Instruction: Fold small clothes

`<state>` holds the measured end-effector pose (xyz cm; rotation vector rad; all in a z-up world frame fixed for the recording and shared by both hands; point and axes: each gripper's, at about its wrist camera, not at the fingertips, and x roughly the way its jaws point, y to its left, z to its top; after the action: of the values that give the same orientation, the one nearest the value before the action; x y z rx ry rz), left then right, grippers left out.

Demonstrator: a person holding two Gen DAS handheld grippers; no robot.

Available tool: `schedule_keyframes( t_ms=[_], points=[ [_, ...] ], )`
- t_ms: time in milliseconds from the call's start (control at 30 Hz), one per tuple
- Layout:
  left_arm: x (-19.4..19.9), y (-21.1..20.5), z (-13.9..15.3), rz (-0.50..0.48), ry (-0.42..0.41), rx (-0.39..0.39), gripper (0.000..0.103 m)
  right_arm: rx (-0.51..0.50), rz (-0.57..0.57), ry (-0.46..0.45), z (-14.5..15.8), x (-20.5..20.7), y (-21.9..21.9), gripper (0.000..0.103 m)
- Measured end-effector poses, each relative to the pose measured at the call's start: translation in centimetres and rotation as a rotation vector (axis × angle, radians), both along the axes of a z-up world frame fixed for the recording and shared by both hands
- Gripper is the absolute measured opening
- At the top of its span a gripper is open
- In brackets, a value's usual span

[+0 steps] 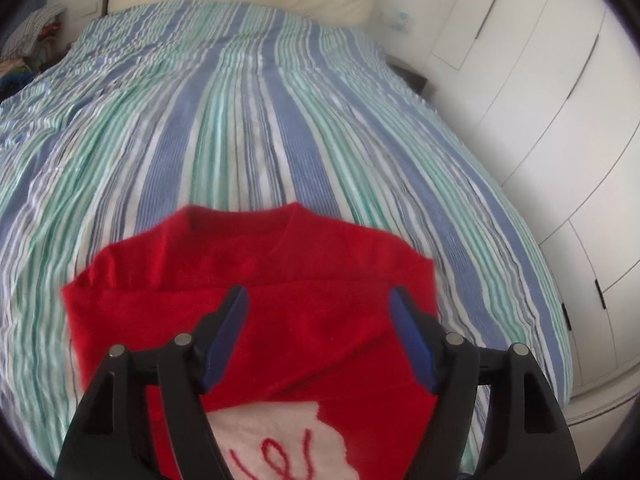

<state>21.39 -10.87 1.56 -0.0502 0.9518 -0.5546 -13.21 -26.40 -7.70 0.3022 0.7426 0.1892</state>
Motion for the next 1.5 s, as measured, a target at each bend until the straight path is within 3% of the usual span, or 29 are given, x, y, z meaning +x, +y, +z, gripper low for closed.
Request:
schedule_keyframes(
  t_ms=[133,233,333,400,500,733,967,1400,1500],
  points=[
    [0.0,5.1,-2.0,0.148,-0.032,0.112,0.087,0.009,-0.028,-0.005,0.2,-0.3,-1.0,0.082],
    [0.4,9.3,-6.3,0.263,-0.035,0.299,0.09,0.047,-0.045,0.001,0.1,0.1,-1.8,0.082],
    [0.0,13.1,-11.2,0.318,0.012,0.486,0.085,0.044,-0.061,0.01,0.1,0.6,-2.0,0.082],
    [-1.2,15.4,-11.5,0.311,0.009,0.412,0.087,-0.007,-0.082,0.022,0.4,0.5,-1.9,0.082],
    [-3.1,16.8,-9.7,0.337,-0.007,0.362,0.087,-0.13,-0.126,0.038,1.2,0.4,-1.4,0.082],
    [-10.7,14.5,-6.1,0.225,-0.127,0.33,0.095,-0.394,-0.226,0.095,3.2,2.3,-0.6,0.082],
    [-15.9,12.1,-7.5,0.154,-0.163,0.366,0.095,-0.467,-0.256,0.123,3.4,3.2,0.1,0.082],
    [-16.8,10.1,-8.0,0.145,-0.154,0.373,0.095,-0.529,-0.254,0.137,3.6,3.3,1.1,0.082],
    [-17.1,8.6,-9.3,0.09,-0.099,0.43,0.096,-0.503,-0.236,0.15,3.5,3.4,1.0,0.082]
  ],
)
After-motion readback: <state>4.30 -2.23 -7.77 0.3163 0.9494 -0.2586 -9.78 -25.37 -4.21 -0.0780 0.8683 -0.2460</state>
